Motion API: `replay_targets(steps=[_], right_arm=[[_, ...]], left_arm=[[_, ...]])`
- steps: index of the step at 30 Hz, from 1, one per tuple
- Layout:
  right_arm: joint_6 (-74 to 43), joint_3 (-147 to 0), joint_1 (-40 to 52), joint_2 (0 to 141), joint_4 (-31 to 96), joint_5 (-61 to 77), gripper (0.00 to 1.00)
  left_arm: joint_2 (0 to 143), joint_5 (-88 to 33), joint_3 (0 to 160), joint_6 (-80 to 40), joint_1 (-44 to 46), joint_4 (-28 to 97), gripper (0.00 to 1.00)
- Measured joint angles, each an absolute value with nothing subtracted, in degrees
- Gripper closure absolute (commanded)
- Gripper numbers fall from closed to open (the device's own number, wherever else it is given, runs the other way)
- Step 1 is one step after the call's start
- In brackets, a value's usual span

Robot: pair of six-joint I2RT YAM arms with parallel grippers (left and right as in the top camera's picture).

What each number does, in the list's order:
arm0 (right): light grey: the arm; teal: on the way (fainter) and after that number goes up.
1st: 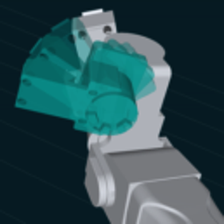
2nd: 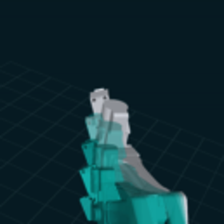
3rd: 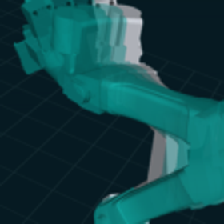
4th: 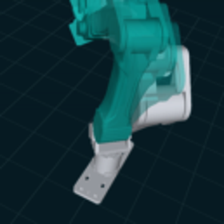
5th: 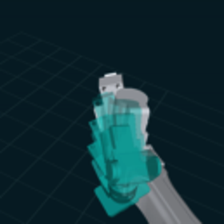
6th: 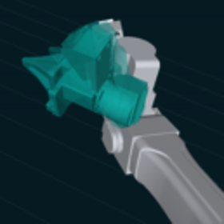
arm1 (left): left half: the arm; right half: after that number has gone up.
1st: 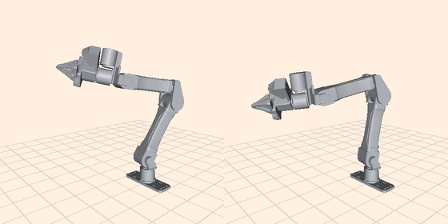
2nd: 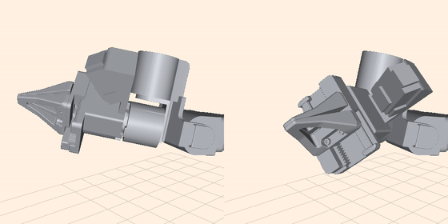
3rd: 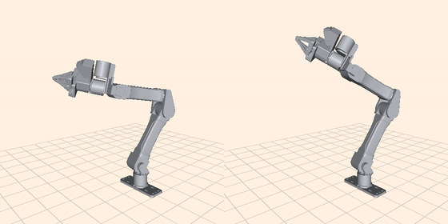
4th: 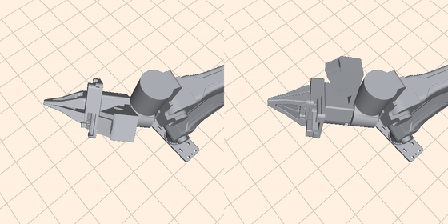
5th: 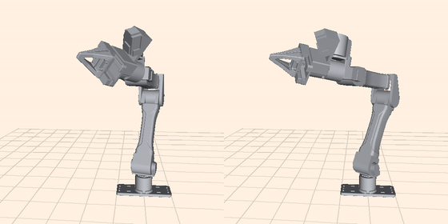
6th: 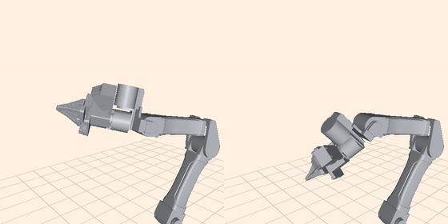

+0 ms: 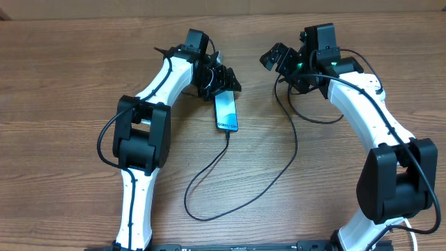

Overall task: Plug charger to phone and switch on socket
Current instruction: 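Set the phone flat on the table and open the left gripper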

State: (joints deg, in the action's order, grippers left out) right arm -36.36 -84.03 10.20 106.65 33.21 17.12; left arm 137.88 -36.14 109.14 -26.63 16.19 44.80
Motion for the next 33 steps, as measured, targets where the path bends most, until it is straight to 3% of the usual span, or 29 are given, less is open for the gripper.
replay_targets(steps=[9, 33], right_arm=[[-36.4, -84.0, 10.2, 106.7, 33.2, 17.1, 0.00], [-36.4, -84.0, 10.2, 106.7, 33.3, 17.1, 0.00]], left_arm=[[137.4, -35.5, 109.3, -26.6, 16.3, 45.5, 0.12], [136.3, -29.5, 110.0, -26.6, 16.5, 50.3, 0.03]])
